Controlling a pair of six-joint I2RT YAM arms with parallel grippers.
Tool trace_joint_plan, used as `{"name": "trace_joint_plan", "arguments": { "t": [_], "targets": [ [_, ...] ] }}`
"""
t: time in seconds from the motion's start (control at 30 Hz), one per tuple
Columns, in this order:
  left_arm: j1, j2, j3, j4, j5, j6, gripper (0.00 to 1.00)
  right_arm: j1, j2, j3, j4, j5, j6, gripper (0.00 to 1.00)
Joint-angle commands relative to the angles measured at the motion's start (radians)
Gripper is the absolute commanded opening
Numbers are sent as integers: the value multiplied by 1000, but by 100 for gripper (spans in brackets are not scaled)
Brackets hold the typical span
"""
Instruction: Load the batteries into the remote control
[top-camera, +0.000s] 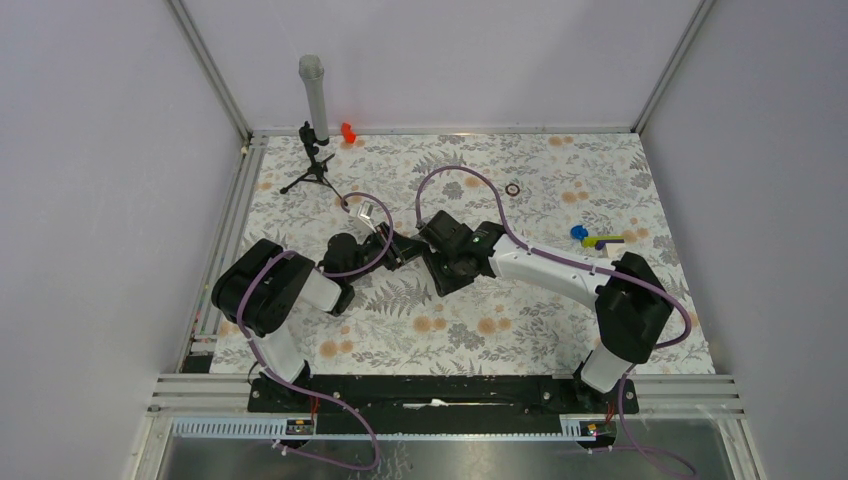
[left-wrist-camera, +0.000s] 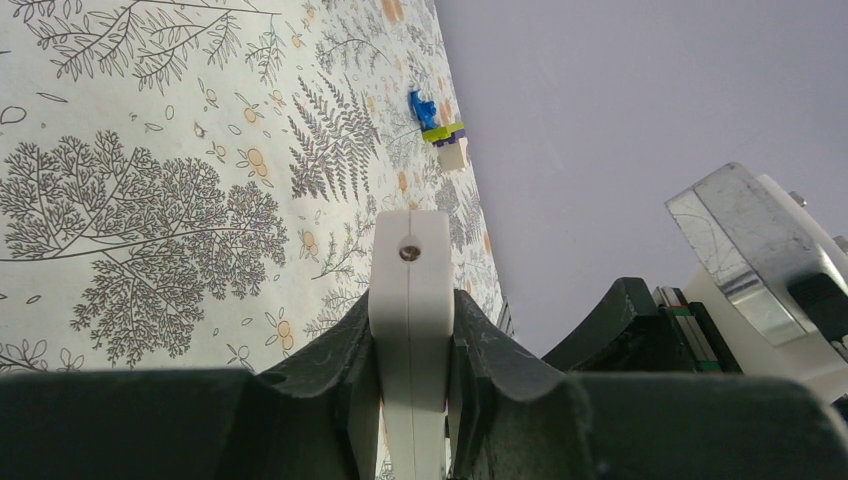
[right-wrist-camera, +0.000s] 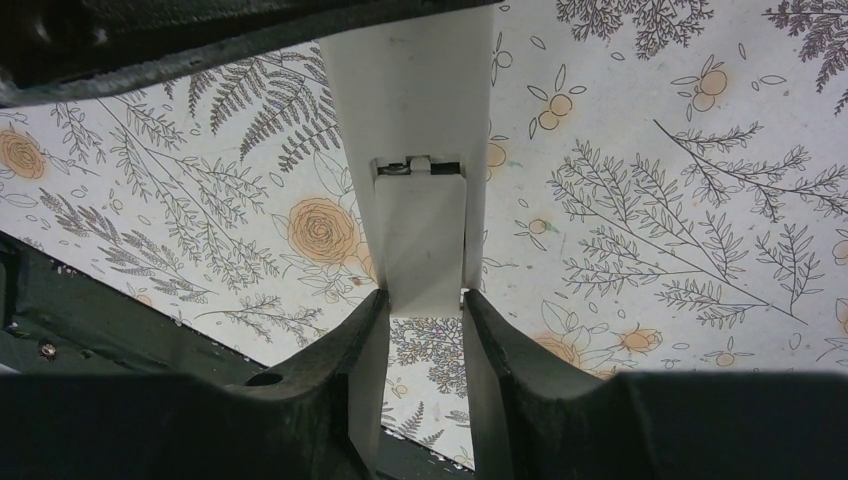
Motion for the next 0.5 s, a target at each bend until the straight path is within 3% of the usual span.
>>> {"name": "trace_joint_plan", "arguments": {
  "t": [0.0, 0.47],
  "targets": [
    [-5, -11, 35, 66, 30, 3, 0, 10, 4, 36, 14, 32, -9, 38],
    [-5, -23, 35, 96, 85, -58, 0, 10, 18, 59, 11, -30, -25, 39]
  ]
}}
